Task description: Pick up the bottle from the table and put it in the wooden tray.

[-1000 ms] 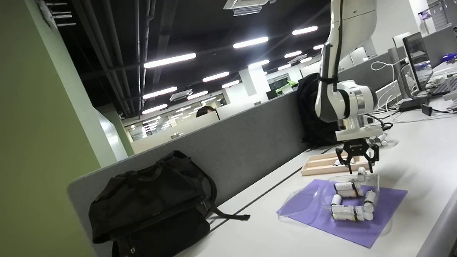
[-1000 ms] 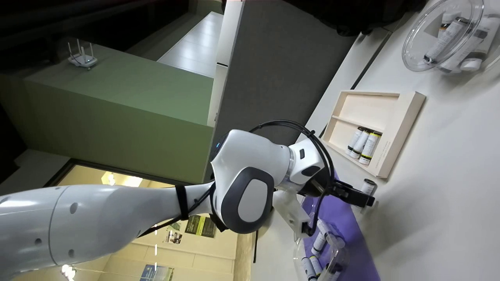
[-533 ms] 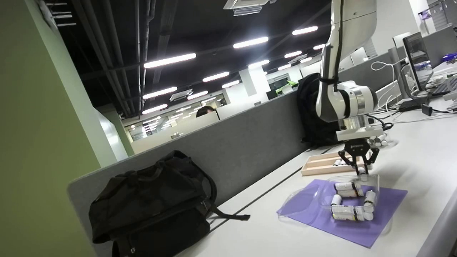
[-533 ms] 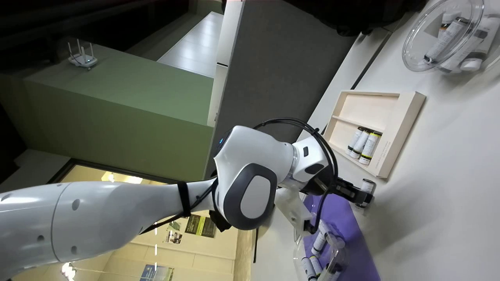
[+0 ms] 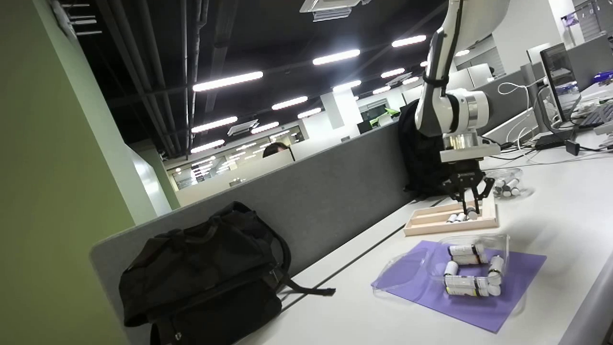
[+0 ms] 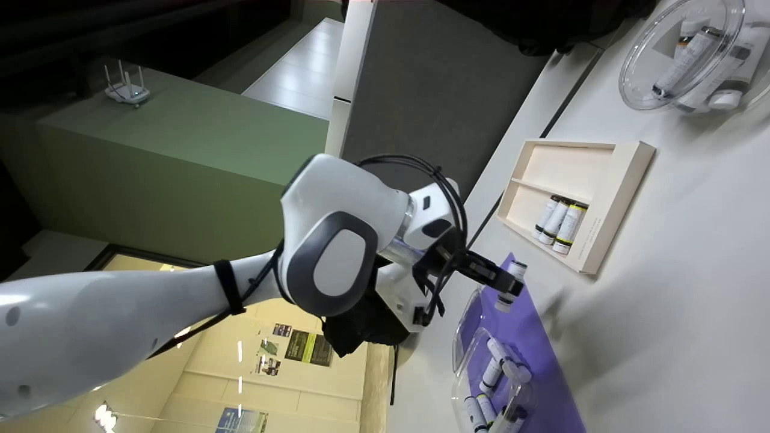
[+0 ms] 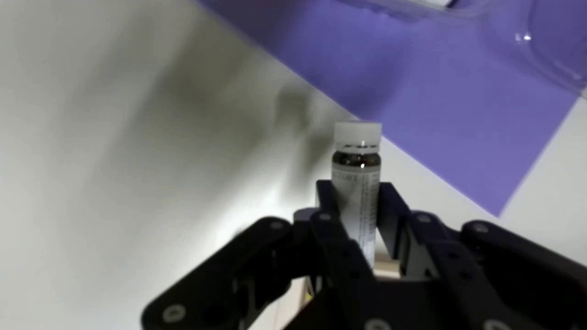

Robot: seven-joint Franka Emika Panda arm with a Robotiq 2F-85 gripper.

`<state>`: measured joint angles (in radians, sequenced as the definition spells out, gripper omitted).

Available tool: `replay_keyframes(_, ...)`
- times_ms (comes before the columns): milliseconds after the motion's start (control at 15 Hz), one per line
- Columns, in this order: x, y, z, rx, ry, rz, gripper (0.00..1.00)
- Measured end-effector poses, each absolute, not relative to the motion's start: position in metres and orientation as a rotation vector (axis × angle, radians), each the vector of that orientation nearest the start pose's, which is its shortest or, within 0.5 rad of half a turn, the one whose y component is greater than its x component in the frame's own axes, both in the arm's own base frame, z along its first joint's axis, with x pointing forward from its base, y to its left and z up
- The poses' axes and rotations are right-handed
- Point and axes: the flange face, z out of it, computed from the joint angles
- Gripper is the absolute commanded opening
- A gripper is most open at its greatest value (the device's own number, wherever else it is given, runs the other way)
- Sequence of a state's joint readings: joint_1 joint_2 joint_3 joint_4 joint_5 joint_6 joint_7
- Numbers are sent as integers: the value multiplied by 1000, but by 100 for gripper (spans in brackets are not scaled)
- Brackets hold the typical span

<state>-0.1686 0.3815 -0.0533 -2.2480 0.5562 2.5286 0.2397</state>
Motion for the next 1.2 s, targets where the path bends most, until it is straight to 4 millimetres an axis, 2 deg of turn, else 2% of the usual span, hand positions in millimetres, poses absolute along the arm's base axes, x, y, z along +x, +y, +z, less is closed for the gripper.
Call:
replay_keyframes(200,537,-134,239,-2546,1263,-7,11)
replay_keyframes(267,546,-139,252,-2543,1259,-44,36)
replay_keyframes(400,562,-150,273,-2551,1246,-74,36)
replay_keyframes(533,568,-155,277,-2553,1244,-79,36)
replay_keyframes(800,568,-155,272,-2555,1246,-67,36)
replay_keyframes(867,568,-155,271,-2555,1247,-65,11)
replay_keyframes(1067,571,-157,271,-2548,1254,-78,11)
replay_keyframes(1200,586,-166,273,-2517,1278,-100,11)
